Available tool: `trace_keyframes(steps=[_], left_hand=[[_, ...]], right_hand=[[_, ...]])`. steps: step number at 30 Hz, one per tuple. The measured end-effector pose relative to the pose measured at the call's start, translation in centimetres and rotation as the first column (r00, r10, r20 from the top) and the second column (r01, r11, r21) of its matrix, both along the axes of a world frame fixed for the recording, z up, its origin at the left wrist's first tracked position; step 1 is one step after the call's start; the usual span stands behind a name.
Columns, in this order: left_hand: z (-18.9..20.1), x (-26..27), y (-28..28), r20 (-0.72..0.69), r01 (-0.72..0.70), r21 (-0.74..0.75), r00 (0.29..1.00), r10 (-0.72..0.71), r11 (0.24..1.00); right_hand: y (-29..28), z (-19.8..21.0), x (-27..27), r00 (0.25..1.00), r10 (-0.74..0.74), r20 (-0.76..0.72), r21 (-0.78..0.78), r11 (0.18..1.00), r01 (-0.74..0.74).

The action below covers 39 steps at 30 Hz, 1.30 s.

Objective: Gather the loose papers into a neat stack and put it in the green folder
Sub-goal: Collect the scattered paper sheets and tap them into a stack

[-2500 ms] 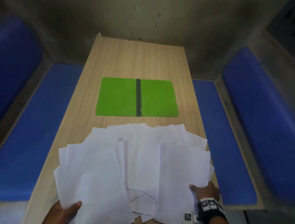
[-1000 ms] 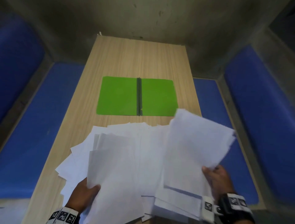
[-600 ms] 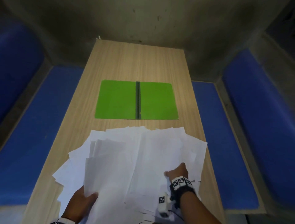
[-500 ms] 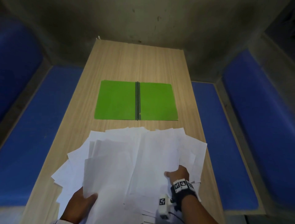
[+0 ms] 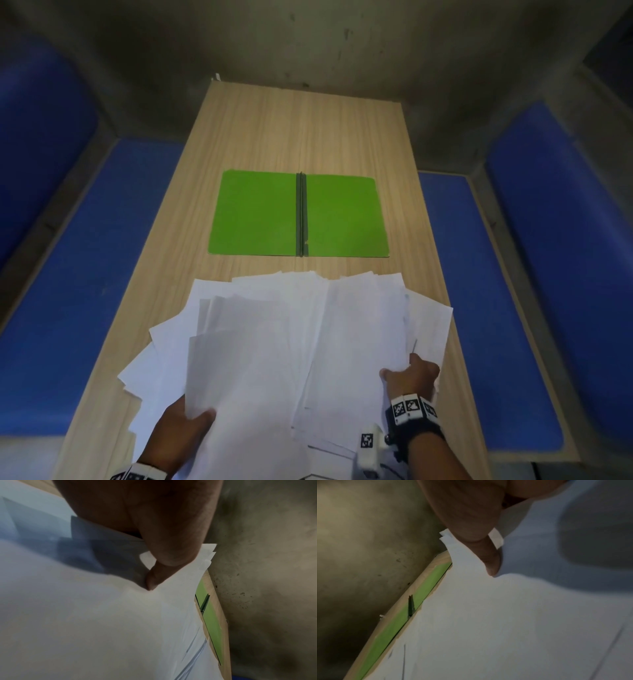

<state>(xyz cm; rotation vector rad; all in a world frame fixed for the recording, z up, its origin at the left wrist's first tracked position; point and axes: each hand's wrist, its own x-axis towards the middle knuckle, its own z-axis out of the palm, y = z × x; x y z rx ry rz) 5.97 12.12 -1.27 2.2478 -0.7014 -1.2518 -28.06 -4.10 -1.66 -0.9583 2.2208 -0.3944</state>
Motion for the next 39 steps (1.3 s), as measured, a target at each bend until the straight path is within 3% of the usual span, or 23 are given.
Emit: trace_keyframes(steps=[5, 7, 14, 20, 23, 26, 30, 31, 34, 36, 37, 39], left_hand=[[-0.2, -0.4, -0.1, -0.011, -0.011, 0.028, 1.000, 0.012, 1.000], [-0.3, -0.3, 0.0, -0.019, -0.016, 0.035, 1.000, 0.017, 0.999], [0.8, 2.7, 0.1, 0.006, -0.141, -0.005, 0.990, 0.141, 0.990], [1.9, 5.1, -0.3, 0.023, -0.227, -0.070, 0.973, 0.229, 0.971], [1.6, 4.8, -0.8, -0.073, -0.166, -0.061, 0.984, 0.162, 0.984], [2.5, 2.4, -2.1, -0.217, -0.088, -0.109, 0.974, 0.063, 0.990], [4.4, -3.9, -4.2, -0.448, 0.048, -0.160, 0.886, -0.117, 0.986], [4.8, -4.7, -4.5, -0.433, 0.088, -0.177, 0.888, -0.158, 0.980], [6.0, -4.8, -5.1, -0.461, 0.052, -0.134, 0.881, -0.109, 0.990], [7.5, -4.4, -5.5, -0.584, -0.069, -0.151, 0.811, -0.033, 0.986], [8.2, -4.0, -5.9, -0.612, -0.121, -0.190, 0.790, -0.021, 0.974], [9.8, -3.5, -6.9, -0.550, -0.161, -0.354, 0.833, -0.065, 0.921]], right_hand=[[1.3, -1.0, -0.7, 0.959, -0.121, 0.256, -0.025, 0.991, 0.131], [1.7, -0.9, -1.5, 0.949, -0.061, 0.309, -0.006, 0.998, 0.066], [3.8, 1.8, -6.0, 0.951, 0.095, 0.294, -0.146, 0.988, -0.054], [3.3, 4.6, -9.4, 0.937, 0.040, 0.346, -0.227, 0.973, 0.042], [2.7, 6.7, -7.8, 0.872, 0.141, 0.468, -0.315, 0.949, 0.016], [1.9, 6.7, -4.1, 0.754, 0.290, 0.589, -0.314, 0.942, -0.117], [2.3, 3.9, -0.2, 0.625, 0.381, 0.681, -0.210, 0.920, -0.332], [2.5, 3.3, 0.6, 0.618, 0.402, 0.675, -0.207, 0.908, -0.364], [2.6, 3.1, 2.4, 0.680, 0.479, 0.555, -0.232, 0.874, -0.426], [2.1, 4.2, 3.4, 0.722, 0.521, 0.456, -0.295, 0.854, -0.429], [1.7, 5.2, 4.0, 0.727, 0.533, 0.434, -0.339, 0.844, -0.416], [0.9, 7.9, 5.5, 0.709, 0.537, 0.458, -0.449, 0.827, -0.337]])
